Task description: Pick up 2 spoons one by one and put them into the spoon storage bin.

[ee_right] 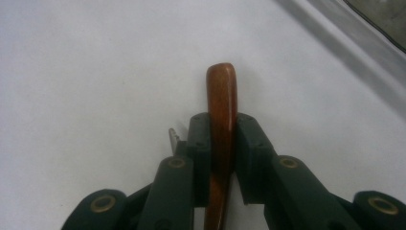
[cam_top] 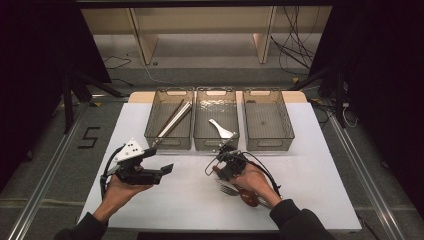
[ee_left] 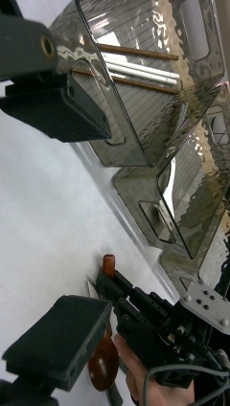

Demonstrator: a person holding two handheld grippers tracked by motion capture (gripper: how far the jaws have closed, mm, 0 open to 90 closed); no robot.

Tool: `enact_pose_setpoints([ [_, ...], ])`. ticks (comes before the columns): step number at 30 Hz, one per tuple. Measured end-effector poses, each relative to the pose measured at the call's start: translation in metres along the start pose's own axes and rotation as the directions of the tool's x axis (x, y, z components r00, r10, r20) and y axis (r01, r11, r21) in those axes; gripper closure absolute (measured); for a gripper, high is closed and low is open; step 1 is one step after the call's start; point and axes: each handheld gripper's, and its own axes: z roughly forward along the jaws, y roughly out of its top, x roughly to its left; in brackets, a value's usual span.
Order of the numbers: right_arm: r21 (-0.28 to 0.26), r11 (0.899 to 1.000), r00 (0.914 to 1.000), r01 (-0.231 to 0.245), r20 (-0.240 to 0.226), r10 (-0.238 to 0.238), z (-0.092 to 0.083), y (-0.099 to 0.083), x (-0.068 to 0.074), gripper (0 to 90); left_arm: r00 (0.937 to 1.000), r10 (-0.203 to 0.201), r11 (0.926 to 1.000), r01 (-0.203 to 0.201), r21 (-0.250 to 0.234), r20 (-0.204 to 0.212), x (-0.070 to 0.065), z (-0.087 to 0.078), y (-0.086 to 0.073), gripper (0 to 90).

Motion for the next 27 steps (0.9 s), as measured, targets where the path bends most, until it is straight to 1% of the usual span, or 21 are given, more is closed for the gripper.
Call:
enact_pose_setpoints([
  [1, -0.002, 1.000, 1.0000, 0.003, -0.005, -0.003, -0.001, 0.000, 0.000, 79.7, 1.0000, 0.000, 1.0000, 0.000, 0.000, 0.000, 0.000, 0.000, 0.000, 15.8],
  [2, -0.003, 1.000, 1.0000, 0.003, -0.007, -0.003, -0.001, 0.000, 0.000, 84.2, 1.0000, 0.000, 1.0000, 0.000, 0.000, 0.000, 0.000, 0.000, 0.000, 15.8],
  [4, -0.017, 1.000, 1.0000, -0.001, -0.006, 0.001, -0.004, 0.000, 0.000, 84.5, 1.0000, -0.001, 1.0000, 0.001, 0.000, 0.001, 0.000, 0.000, 0.000, 15.8],
  [6, -0.017, 1.000, 0.9999, 0.004, -0.012, -0.004, -0.005, 0.000, -0.001, 84.5, 1.0000, 0.000, 1.0000, 0.000, 0.000, 0.000, 0.000, 0.000, 0.000, 15.7],
  [10, -0.029, 1.000, 0.9996, -0.006, -0.027, 0.005, -0.009, 0.001, -0.002, 84.6, 1.0000, -0.002, 1.0000, 0.002, 0.000, 0.000, 0.000, 0.000, 0.000, 15.7],
  [12, -0.037, 0.999, 0.9996, 0.001, -0.027, -0.002, -0.011, 0.001, -0.002, 84.6, 1.0000, -0.001, 1.0000, 0.001, 0.000, 0.000, 0.000, 0.000, 0.000, 15.8],
  [13, -0.043, 0.999, 0.9996, -0.007, -0.027, 0.006, -0.013, 0.001, -0.002, 84.6, 1.0000, -0.001, 1.0000, 0.001, 0.000, 0.000, 0.000, 0.000, 0.000, 15.7],
  [27, -0.103, 0.995, 0.9996, -0.002, -0.030, -0.001, -0.029, 0.003, -0.008, 84.6, 1.0000, -0.003, 1.0000, 0.003, -0.006, 0.002, 0.000, 0.000, 0.000, 15.7],
])
